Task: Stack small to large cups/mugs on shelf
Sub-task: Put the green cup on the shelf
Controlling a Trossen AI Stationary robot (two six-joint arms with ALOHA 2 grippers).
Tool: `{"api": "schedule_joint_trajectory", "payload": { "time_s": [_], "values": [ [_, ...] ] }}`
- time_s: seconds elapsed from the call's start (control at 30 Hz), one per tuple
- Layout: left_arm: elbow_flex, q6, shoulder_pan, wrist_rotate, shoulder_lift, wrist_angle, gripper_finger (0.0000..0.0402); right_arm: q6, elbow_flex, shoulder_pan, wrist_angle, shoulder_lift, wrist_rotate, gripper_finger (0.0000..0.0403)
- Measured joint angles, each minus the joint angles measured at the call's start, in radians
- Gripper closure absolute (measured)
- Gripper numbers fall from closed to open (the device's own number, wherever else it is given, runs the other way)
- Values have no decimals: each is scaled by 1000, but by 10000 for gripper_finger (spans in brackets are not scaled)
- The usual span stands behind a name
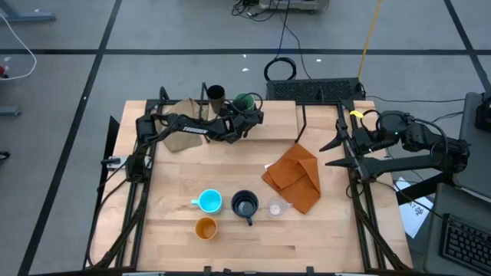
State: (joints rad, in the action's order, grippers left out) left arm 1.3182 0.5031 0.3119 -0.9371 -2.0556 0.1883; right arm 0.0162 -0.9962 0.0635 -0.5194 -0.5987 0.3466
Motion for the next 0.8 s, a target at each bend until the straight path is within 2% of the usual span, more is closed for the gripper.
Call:
{"api": "schedule_joint_trajectory", "payload": {
  "time_s": [0.23,0.47,0.8],
  "values": [
    [0,79,0,0,0,-5,2,2,0,0,0,0,0,204],
    [0,145,18,65,0,-58,2,3,0,0,-1,0,0,204],
    [0,143,19,64,0,-57,2,0,0,0,-1,0,0,204]
  ]
}}
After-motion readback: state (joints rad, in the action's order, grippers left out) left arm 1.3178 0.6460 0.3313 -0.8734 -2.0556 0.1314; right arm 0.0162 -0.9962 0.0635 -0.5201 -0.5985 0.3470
